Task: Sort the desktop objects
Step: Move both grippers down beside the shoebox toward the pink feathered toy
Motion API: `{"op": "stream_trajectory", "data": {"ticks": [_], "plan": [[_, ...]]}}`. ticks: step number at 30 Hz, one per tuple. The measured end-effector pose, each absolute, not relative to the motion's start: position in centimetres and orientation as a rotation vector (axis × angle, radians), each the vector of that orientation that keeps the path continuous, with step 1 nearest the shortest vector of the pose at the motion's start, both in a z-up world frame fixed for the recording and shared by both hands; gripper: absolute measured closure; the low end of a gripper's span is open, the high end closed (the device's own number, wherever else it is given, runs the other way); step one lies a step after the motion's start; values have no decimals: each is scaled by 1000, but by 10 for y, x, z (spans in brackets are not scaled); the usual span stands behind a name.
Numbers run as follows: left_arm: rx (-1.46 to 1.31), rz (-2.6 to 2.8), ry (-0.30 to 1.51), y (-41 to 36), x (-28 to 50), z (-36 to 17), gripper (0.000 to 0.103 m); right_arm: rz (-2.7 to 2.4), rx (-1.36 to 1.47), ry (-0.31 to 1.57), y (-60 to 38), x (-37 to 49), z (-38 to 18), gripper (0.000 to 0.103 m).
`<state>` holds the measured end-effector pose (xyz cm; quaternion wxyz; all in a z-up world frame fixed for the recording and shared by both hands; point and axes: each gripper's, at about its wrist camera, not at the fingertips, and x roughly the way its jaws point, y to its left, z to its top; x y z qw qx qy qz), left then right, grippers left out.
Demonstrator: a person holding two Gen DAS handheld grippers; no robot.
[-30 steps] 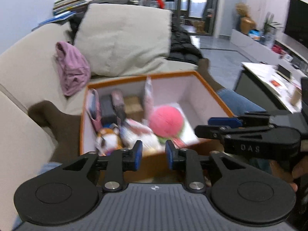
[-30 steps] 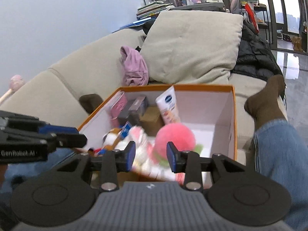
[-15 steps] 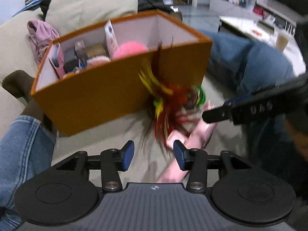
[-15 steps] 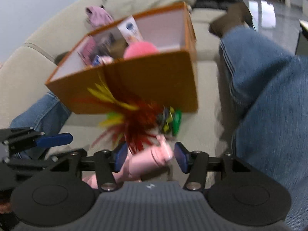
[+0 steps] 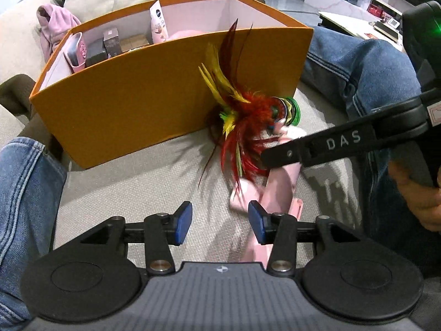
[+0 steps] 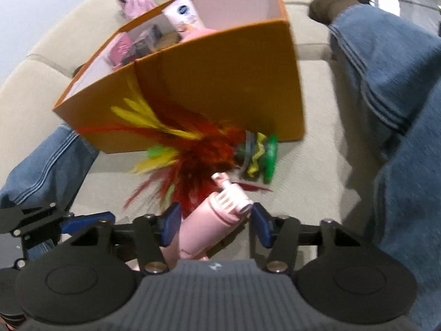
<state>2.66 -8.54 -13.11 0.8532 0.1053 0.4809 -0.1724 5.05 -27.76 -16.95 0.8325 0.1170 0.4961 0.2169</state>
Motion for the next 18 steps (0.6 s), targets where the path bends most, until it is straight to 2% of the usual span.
{"op": "stream_trajectory", "data": {"ticks": [4,8,14,15,18], "plan": [[213,-352,1023,-83,27,-133,51,544,248,1070,-265,49,-171,59],[200,-331,1046,-79,28,-138,51,625,238,1045,-255,45,-170,63],[142,-237,1111,-64,34,-147,51,588,260,1019,-263,42,-166,60],[130,-233,1107,-62,33,-146,51,575,265,1023,-265,42,-166,57],[97,-253,1076,-56,28,-138,51,542,272,1034,-271,40,-164,57]]}}
